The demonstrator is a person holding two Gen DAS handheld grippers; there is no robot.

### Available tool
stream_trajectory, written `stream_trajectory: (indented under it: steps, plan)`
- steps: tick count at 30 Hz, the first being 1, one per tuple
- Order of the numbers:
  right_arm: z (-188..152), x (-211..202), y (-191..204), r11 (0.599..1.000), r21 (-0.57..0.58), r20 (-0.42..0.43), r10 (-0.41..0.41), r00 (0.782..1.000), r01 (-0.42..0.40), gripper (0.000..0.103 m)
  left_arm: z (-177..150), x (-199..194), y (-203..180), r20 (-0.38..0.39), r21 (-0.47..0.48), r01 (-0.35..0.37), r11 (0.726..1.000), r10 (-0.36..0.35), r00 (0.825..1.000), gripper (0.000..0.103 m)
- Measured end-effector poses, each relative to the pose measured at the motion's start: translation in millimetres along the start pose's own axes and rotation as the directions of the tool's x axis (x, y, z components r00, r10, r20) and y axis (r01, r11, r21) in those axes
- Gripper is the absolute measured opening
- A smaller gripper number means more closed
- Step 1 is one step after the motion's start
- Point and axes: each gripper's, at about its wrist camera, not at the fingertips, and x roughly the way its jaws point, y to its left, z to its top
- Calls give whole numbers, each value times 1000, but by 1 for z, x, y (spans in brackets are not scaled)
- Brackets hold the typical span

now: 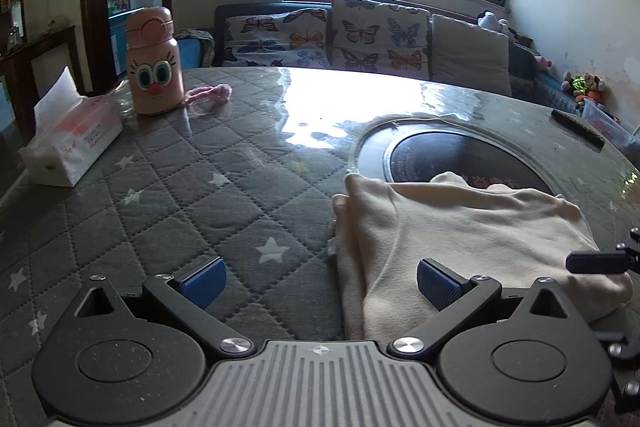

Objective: Fold clothes

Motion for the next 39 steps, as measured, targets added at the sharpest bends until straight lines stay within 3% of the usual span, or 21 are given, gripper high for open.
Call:
stream_trajectory:
  steps: [10, 21, 32, 39]
  plan:
    - [7, 9, 29, 995, -89, -19, 39, 999, -41, 77, 9, 4, 10, -23, -46, -37, 998, 36, 999, 103]
    - [18, 30, 64, 973, -217, -30, 76, 997, -81, 73, 13, 3, 22, -22, -134, 32, 990, -35, 999, 103]
    - [22, 43, 96, 924, -379, -14, 43, 999, -45, 71, 16, 10, 22, -39, -163, 71, 984, -79, 996, 101]
    - [21, 55, 108, 901, -433, 0, 15, 1000, -14, 50, 16, 15, 24, -59, -205, 106, 973, -120, 991, 97]
